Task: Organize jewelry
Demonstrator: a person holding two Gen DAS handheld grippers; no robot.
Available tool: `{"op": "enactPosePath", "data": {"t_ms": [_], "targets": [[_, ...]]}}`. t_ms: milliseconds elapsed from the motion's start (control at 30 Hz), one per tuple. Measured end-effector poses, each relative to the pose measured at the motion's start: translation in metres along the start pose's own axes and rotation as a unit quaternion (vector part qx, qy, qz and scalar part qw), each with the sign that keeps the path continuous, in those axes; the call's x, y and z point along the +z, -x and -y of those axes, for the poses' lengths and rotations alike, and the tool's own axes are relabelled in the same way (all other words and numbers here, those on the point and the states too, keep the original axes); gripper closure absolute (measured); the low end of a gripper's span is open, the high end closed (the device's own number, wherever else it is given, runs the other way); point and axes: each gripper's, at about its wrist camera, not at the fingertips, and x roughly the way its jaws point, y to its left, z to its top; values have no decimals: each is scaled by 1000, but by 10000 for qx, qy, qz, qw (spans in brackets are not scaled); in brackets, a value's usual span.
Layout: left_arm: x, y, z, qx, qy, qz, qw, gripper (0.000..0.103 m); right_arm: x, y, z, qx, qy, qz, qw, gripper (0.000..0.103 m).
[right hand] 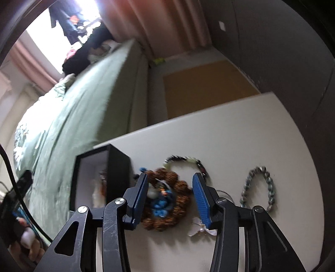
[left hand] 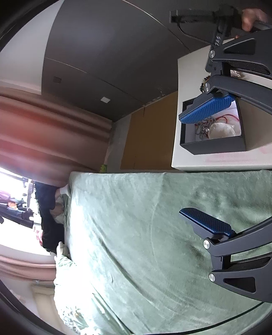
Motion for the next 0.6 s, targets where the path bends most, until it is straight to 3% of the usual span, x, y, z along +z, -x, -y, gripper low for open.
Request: {"op": "enactPosePath", "data": {"t_ms": [200,300,500,533,600], "targets": [[-2,-3,10,-67,-59,11,10000,20,-1,-24,-3,-218,164,-240,9993,61],[-3,-3,16,-115,-111,-3,9999,20,0,-37,-6,-445,352,-322,9979,69],[-3,-1,21,-141,-197,-4,9997,20,0,-46,-9,-482,512,-402,9967,76],[-3,-1,21,-149,-193,-8,9997,20,0,-44,-8,-466,470,-406,9970,83],[-3,1,19,-162,-176,-6,9997,20,-1,-39,-6,-376,397,-371,9978,83]]}}
